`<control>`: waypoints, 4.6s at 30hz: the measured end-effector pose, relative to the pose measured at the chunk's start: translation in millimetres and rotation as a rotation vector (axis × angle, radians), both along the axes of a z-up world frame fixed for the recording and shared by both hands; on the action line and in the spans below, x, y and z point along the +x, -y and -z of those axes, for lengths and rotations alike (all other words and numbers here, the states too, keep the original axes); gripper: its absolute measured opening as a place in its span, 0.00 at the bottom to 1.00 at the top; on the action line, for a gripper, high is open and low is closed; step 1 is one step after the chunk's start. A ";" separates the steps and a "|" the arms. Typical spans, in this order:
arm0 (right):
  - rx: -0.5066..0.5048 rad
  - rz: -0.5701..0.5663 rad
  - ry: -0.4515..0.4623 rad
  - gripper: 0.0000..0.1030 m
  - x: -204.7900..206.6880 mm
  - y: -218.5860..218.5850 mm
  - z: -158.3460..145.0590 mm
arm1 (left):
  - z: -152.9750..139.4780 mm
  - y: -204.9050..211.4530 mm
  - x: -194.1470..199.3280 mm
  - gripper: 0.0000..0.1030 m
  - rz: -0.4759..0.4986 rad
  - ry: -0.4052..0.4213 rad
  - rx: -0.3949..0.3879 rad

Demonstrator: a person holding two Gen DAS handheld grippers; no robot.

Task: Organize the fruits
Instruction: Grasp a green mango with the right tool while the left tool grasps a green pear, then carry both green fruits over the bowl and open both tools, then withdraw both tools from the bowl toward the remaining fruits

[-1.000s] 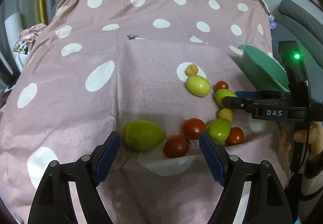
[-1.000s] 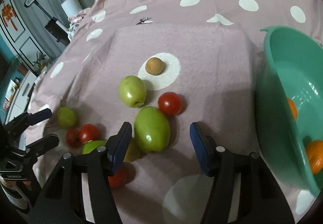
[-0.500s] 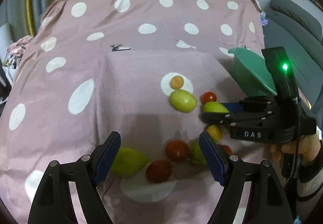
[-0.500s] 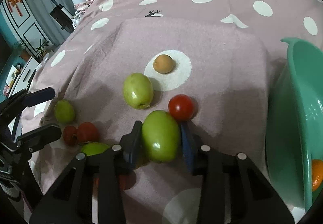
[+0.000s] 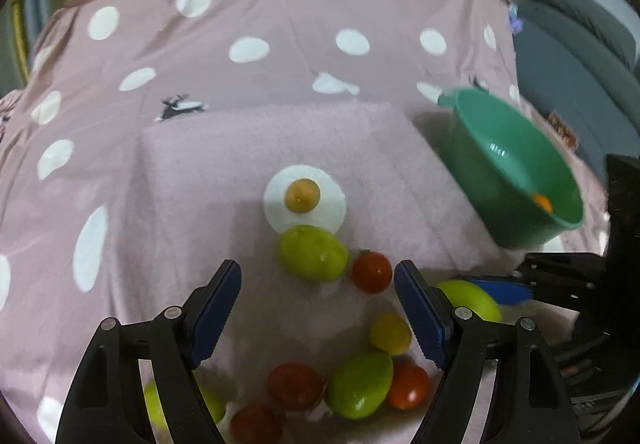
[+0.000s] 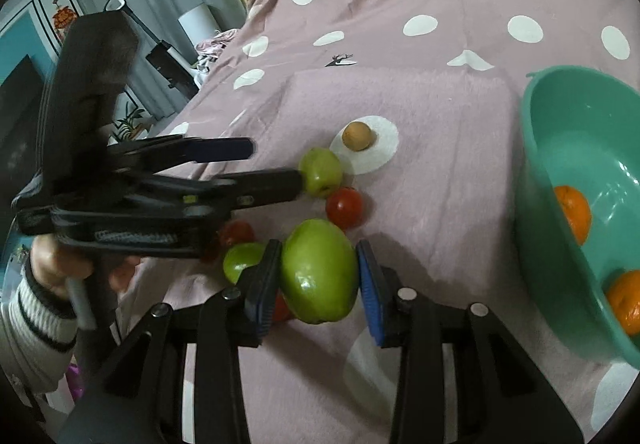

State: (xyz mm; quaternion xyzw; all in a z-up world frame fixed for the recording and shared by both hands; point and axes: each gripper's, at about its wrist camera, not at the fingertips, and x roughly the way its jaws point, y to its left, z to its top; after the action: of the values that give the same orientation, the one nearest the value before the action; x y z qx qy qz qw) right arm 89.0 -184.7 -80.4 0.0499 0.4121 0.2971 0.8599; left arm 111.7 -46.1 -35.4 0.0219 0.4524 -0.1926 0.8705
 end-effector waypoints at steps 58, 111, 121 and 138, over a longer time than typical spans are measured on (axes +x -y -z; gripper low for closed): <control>0.117 0.132 0.175 0.37 -18.4 58.4 -49.1 | -62.4 46.7 -11.9 0.46 0.043 0.106 -0.041; -0.095 0.530 0.171 0.38 -12.5 154.1 -31.9 | -34.4 184.8 14.5 0.46 0.221 0.106 0.141; -0.089 0.516 0.219 0.50 -18.7 145.7 -40.1 | -48.3 152.7 7.0 0.64 0.138 0.119 0.090; -0.133 0.468 0.299 0.74 -30.0 110.5 -54.7 | -44.6 69.5 -24.4 0.87 -0.037 0.088 0.048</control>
State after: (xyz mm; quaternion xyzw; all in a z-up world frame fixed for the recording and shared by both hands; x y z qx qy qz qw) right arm 59.0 -295.3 -25.8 0.0427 0.2768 0.0669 0.9577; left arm 87.3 -115.6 9.1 0.0429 0.4184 -0.1644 0.8922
